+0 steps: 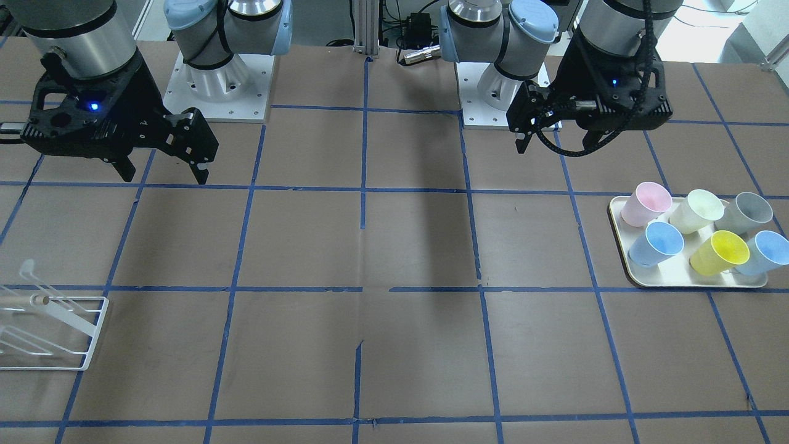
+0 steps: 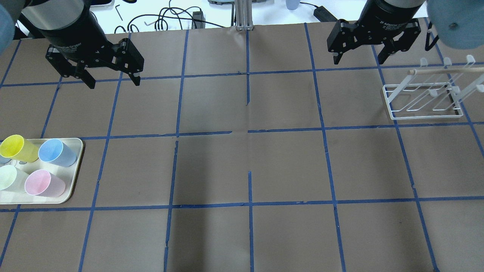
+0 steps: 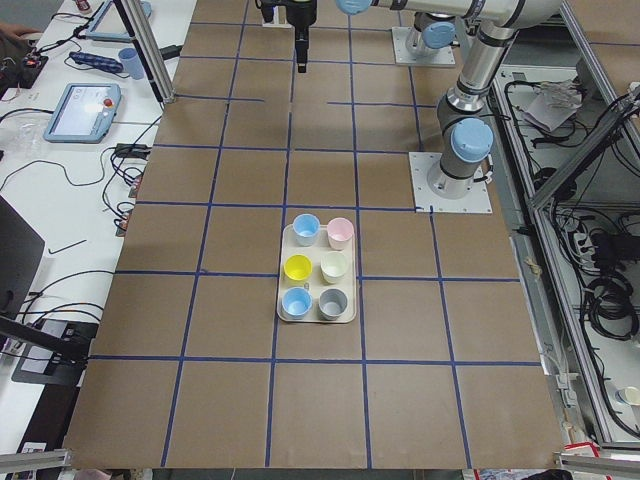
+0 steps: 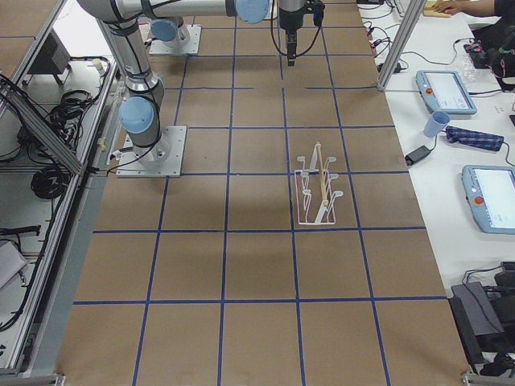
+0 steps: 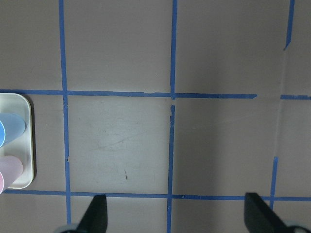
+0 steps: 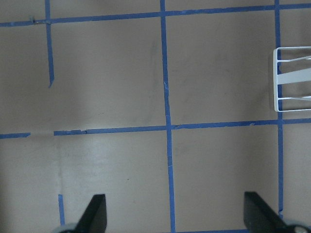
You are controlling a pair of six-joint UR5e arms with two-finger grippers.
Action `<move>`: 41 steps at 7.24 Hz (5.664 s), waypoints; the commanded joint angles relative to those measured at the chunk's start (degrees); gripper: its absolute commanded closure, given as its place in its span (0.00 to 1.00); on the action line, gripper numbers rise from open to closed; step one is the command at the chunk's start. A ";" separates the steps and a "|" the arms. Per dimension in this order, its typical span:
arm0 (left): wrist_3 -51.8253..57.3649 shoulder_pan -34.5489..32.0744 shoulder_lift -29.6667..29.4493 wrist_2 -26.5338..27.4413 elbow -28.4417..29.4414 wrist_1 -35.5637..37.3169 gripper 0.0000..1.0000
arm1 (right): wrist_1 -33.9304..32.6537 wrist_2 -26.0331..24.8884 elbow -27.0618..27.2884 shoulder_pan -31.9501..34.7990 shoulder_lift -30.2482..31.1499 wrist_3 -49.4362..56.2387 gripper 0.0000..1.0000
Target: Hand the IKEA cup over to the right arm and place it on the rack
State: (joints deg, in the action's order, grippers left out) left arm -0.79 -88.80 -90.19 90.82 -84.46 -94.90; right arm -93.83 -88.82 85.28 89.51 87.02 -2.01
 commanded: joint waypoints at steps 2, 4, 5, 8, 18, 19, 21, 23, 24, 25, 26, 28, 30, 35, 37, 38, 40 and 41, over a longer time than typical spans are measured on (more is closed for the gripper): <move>1.14 0.03 0.10 -0.03 0.00 0.33 0.00 | 0.14 -0.12 -0.38 -0.65 -0.27 0.43 0.00; 1.49 0.30 0.28 -0.90 -0.26 0.24 0.00 | -0.04 -0.12 -0.29 -0.22 -0.10 0.34 0.00; 3.24 0.39 0.28 -1.43 -0.26 0.24 0.00 | -0.04 -0.04 -0.38 -0.22 -0.18 0.34 0.00; 9.56 6.07 0.28 -1.43 -1.05 0.07 0.00 | -0.04 -0.04 -0.47 -0.22 -0.27 0.34 0.00; 61.58 36.07 -13.68 -0.73 -9.92 18.50 0.00 | 0.05 -0.04 -0.12 -0.22 -0.18 0.34 0.00; 63.53 36.07 -14.57 -0.73 -11.50 23.40 0.00 | 0.05 -0.04 -0.12 -0.22 -0.10 0.34 0.00; 65.91 39.47 -17.81 -1.52 -12.92 26.07 0.00 | 0.05 -0.04 -0.12 -0.22 -0.18 0.34 0.00; 67.85 40.55 -19.32 -1.43 -13.62 26.61 0.00 | 0.22 -0.12 0.32 -0.30 0.08 0.43 0.00; 67.68 39.94 -19.32 -1.52 -13.88 26.52 0.00 | 0.05 -0.04 0.32 -0.30 0.17 0.34 0.00; 67.85 39.94 -19.32 -1.43 -15.02 26.61 0.00 | 0.05 -0.04 0.32 -0.30 0.08 0.34 0.00; 67.94 39.85 -19.06 -1.43 -16.68 28.35 0.00 | 0.05 -0.04 0.32 -0.30 0.17 0.34 0.00; 68.99 40.02 -19.32 -1.35 -19.06 32.84 0.00 | 0.05 -0.04 0.32 -0.30 0.17 0.34 0.00; 68.56 39.94 -19.06 -1.35 -20.30 33.11 0.06 | 0.05 -0.04 0.32 -0.30 0.17 0.34 0.00; 68.47 40.20 -19.59 -1.26 -20.48 33.20 0.40 | 0.05 -0.04 0.41 -0.30 0.17 0.25 0.00; 68.38 40.20 -19.67 -1.17 -20.39 33.20 0.72 | 0.05 -0.04 0.32 -0.39 0.17 0.34 0.00; 68.29 40.20 -19.67 -1.26 -20.39 33.20 0.90 | 0.05 -0.04 0.41 -0.30 0.17 0.34 0.00; 68.21 40.20 -19.41 -1.35 -20.13 33.20 1.00 | 0.14 -0.04 0.41 -0.30 0.17 0.25 0.00; 68.12 40.03 -18.02 -1.26 -19.43 32.85 1.00 | 0.14 -0.04 0.41 -0.30 0.17 0.25 0.00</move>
State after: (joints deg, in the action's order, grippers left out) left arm 67.43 -48.66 -109.37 89.53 -104.51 -61.76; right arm -93.70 -88.86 85.69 89.21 87.19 -1.75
